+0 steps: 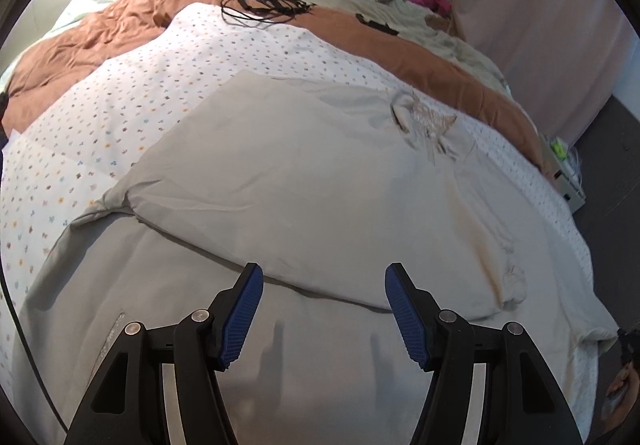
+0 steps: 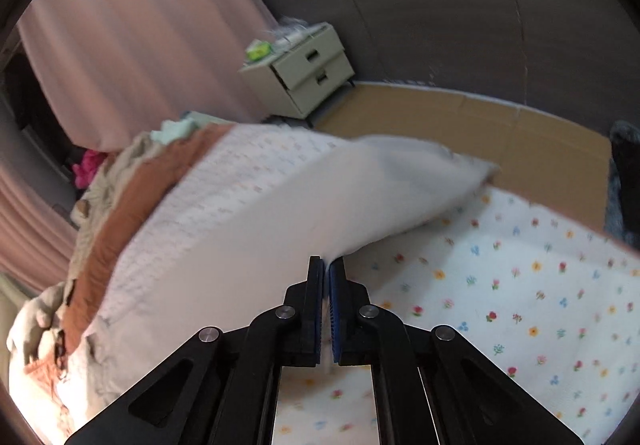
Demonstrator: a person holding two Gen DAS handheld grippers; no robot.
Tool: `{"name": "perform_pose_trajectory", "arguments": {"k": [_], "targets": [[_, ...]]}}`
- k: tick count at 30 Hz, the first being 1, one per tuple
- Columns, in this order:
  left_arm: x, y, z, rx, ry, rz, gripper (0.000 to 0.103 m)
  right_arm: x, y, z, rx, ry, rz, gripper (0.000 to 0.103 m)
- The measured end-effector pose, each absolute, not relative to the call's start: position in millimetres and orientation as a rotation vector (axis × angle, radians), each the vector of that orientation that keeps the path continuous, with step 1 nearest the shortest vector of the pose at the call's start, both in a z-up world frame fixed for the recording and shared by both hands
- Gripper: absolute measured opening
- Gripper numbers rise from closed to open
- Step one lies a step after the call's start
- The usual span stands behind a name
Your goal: Fold large clothes
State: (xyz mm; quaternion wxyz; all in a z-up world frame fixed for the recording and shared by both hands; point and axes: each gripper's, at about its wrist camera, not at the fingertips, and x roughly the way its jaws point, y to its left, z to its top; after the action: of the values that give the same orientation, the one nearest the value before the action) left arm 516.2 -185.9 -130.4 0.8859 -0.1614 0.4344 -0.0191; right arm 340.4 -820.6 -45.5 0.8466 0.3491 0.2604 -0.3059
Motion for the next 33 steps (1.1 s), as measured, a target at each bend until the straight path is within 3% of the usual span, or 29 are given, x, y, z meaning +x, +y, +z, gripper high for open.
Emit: {"name": "perform_pose_trajectory", "arguments": {"k": [9,18,26,33], "targets": [[514,-188,-118,-0.330,0.886,-0.095,0.065,363,-763,44,0.525,0.527,-0.545,0.004],[516,-164,-114,-0.395,0.873,-0.090,0.065,396,-686,96,0.341,0.549,-0.439,0.004],[514,-155,-111,-0.419,0.862,-0.093,0.065,426,-598,111,0.205,0.573,-0.285,0.004],[517,-145,-112,-0.440,0.865,-0.085,0.065,462,-512,89,0.098,0.643,-0.105,0.003]]}}
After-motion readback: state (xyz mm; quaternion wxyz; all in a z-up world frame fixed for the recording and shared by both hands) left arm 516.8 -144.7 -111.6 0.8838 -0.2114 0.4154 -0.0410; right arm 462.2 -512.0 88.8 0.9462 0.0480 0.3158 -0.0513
